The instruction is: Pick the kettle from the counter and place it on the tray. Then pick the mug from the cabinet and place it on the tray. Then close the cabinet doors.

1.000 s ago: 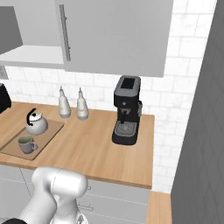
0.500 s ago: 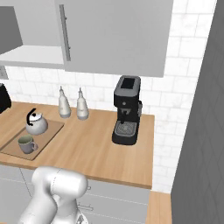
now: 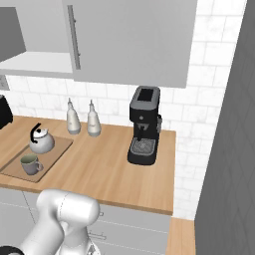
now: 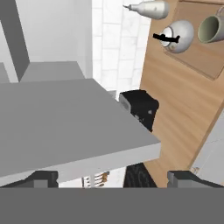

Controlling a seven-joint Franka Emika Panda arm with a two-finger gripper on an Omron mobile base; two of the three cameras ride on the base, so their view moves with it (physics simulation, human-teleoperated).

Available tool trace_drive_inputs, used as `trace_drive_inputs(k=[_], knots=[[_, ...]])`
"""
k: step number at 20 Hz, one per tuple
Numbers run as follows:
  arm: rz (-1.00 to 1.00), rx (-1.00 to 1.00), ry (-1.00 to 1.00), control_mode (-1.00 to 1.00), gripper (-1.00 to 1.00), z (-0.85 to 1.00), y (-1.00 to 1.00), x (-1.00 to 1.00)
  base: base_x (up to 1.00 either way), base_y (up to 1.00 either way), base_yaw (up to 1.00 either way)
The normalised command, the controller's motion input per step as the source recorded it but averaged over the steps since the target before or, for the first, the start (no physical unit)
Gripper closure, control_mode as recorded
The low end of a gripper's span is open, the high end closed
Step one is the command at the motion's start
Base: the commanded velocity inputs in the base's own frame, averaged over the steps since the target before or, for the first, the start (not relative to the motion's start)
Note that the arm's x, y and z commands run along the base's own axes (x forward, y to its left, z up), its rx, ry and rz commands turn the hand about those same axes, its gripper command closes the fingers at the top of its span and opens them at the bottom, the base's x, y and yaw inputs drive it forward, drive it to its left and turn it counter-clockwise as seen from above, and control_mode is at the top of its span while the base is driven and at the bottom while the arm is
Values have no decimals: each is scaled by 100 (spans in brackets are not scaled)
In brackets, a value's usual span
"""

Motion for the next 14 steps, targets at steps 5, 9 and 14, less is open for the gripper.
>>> trace_drive_inputs(k=[5,9,14], knots=[[16,1,3,-100,-100,4,27,-20,0,0,0],[17,0,-1,-100,-100,0,24,-11,0,0,0],[-13,1,-2,-100,-100,-13,59,34,0,0,0]])
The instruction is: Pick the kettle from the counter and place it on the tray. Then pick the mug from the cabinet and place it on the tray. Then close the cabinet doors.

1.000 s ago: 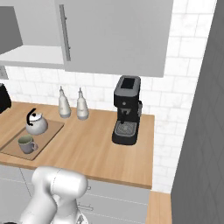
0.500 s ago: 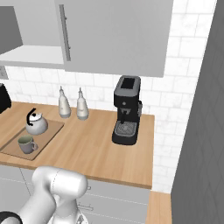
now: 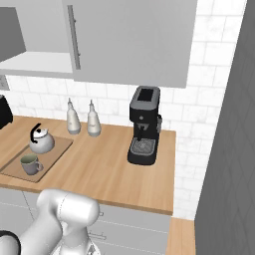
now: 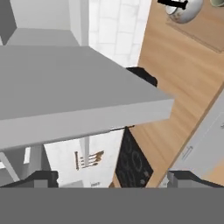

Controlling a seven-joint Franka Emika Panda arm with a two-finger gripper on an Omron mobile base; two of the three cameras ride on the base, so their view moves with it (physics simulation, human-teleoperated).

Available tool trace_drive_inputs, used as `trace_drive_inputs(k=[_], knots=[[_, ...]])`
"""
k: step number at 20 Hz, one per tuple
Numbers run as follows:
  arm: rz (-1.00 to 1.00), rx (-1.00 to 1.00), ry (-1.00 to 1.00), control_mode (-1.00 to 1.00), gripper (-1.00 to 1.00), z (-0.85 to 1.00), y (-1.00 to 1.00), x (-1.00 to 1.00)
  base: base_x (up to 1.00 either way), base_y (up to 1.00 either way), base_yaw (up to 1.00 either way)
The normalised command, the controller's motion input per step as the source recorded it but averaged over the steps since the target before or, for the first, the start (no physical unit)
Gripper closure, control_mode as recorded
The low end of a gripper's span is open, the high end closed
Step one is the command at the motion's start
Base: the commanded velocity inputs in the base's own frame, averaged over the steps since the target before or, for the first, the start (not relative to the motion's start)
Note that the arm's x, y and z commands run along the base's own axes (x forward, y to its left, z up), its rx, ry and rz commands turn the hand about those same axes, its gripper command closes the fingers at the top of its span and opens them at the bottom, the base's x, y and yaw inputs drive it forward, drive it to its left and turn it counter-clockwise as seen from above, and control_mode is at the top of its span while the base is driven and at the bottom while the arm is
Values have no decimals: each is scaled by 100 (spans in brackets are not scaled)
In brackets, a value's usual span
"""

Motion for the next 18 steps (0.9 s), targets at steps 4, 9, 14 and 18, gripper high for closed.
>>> trace_drive_inputs(k=[4,9,14,18], knots=[[-5,9,-2,-100,-100,-12,38,29,0,0,0],[0,12,0,-100,-100,-9,23,43,0,0,0],[4,10,-1,-100,-100,-10,24,24,0,0,0],[10,5,-6,-100,-100,-13,22,22,0,0,0]])
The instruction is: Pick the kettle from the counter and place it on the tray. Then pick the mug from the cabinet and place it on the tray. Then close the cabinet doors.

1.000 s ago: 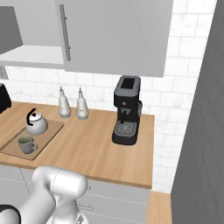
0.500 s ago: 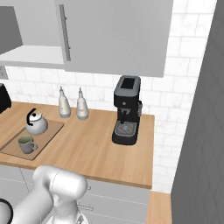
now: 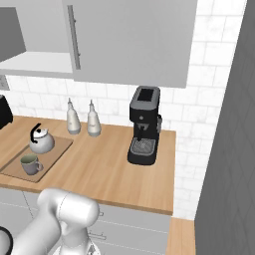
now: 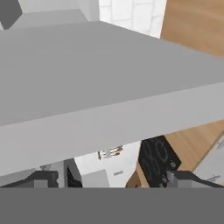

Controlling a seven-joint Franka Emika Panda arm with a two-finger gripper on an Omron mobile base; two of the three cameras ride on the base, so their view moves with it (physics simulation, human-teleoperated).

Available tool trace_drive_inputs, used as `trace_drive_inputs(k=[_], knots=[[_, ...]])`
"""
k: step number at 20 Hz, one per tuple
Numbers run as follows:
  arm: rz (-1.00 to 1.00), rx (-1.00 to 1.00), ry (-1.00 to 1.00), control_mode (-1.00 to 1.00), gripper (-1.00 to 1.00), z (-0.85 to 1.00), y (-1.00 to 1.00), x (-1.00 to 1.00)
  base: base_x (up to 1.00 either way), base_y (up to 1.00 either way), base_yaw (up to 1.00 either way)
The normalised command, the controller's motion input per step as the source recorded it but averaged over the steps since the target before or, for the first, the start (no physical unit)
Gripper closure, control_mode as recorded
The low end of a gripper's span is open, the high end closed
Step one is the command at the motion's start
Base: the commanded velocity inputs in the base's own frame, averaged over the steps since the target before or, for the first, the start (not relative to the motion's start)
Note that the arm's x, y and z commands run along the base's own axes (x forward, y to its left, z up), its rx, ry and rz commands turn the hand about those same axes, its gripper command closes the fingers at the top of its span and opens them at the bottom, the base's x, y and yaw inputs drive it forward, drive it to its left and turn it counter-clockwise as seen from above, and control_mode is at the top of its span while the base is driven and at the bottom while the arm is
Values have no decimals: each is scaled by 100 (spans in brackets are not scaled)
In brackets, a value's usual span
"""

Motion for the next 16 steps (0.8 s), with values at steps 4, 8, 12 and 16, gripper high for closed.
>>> trace_drive_inputs(k=[4,8,12,16], knots=[[5,4,-2,-100,-100,-7,15,21,0,0,0],[6,0,-10,-100,-100,-1,1,-10,0,0,0],[3,0,-15,-100,-100,0,1,-25,0,0,0],[0,0,-14,-100,-100,0,1,-6,0,0,0]])
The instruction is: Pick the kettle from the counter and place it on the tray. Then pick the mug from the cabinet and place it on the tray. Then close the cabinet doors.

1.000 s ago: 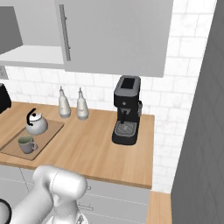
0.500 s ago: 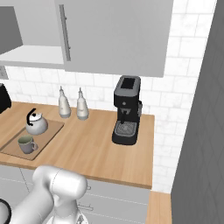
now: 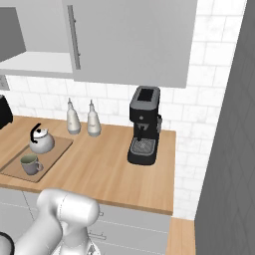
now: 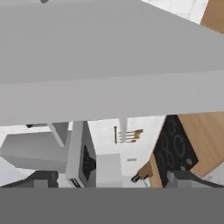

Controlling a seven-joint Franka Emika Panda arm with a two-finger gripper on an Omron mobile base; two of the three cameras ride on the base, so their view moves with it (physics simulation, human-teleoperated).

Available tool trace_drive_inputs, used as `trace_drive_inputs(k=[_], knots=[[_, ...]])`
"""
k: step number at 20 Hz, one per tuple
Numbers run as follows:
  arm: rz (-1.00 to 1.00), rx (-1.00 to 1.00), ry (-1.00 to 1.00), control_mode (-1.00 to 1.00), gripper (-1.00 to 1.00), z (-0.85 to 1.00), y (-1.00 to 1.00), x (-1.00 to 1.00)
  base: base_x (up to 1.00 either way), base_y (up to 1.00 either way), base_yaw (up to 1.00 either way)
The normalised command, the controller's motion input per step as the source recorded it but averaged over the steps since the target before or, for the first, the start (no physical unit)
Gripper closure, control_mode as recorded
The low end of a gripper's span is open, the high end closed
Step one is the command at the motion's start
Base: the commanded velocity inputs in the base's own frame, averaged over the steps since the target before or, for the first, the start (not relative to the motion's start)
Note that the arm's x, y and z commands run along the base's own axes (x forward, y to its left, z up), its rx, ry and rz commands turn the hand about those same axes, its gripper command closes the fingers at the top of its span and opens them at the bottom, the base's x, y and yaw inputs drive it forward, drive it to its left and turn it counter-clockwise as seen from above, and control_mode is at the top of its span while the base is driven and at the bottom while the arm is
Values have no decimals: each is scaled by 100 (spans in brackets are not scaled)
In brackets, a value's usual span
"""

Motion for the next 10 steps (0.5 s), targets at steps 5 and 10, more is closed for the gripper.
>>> trace_drive_inputs(k=[5,10], knots=[[-3,4,-1,-100,-100,0,7,25,0,0,0],[-3,5,0,-100,-100,0,2,22,0,0,0]])
